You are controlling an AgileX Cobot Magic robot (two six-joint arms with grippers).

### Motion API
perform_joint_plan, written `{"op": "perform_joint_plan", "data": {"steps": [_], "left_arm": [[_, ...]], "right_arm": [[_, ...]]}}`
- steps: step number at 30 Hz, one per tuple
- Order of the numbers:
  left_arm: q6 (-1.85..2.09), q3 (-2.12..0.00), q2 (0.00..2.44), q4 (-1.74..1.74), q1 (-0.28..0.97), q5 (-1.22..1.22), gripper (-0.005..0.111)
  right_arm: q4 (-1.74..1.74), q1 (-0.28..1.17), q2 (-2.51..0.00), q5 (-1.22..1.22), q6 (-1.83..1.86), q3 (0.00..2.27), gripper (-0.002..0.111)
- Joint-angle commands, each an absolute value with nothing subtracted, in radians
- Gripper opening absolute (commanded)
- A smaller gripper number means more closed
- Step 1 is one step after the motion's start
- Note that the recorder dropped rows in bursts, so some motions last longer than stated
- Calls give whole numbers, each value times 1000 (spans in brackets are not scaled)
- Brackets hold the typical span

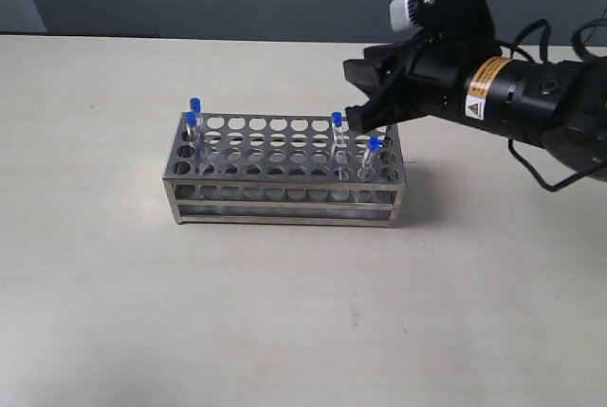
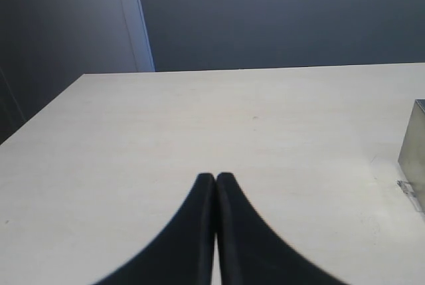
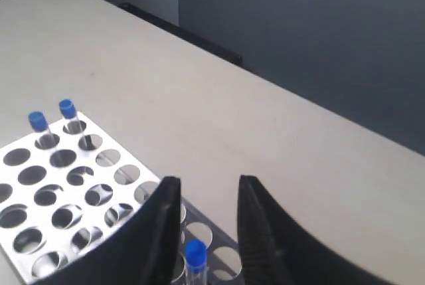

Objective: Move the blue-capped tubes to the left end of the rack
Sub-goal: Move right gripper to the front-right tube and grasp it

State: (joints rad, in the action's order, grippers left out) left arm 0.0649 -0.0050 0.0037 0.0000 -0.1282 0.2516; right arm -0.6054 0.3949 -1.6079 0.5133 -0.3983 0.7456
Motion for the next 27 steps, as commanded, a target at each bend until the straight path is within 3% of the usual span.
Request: {"op": "perform_joint_plan", "data": {"steps": [1,8,14,27], "left_arm": [[61,0,0,6,-116,240,0],[61,0,0,6,-116,240,0],[61,0,0,6,-116,240,0],[61,0,0,6,-116,240,0]], "right_arm": [[-595,389,-1667,528,-360,743,30],[-562,389,-1743,556,-323,743,32],[-495,389,-1764,556,-299,743,56],[-381,389,-1812,634,-194,681,51]]}}
